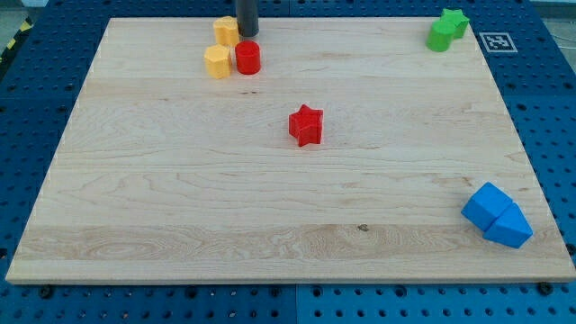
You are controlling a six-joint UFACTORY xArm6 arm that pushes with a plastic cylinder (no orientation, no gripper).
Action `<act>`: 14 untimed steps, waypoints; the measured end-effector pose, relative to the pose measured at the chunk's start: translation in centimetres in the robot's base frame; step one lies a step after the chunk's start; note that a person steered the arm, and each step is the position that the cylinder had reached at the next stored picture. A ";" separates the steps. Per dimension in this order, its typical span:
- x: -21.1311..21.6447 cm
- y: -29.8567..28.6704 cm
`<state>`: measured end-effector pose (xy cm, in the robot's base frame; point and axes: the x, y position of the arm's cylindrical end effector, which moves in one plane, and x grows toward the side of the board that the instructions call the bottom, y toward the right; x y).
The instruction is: Push the yellow heart to the top left corner of the board
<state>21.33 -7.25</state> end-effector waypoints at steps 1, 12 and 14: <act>-1.5 -2.4; -1.4 -8.4; -0.1 -5.0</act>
<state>21.19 -12.22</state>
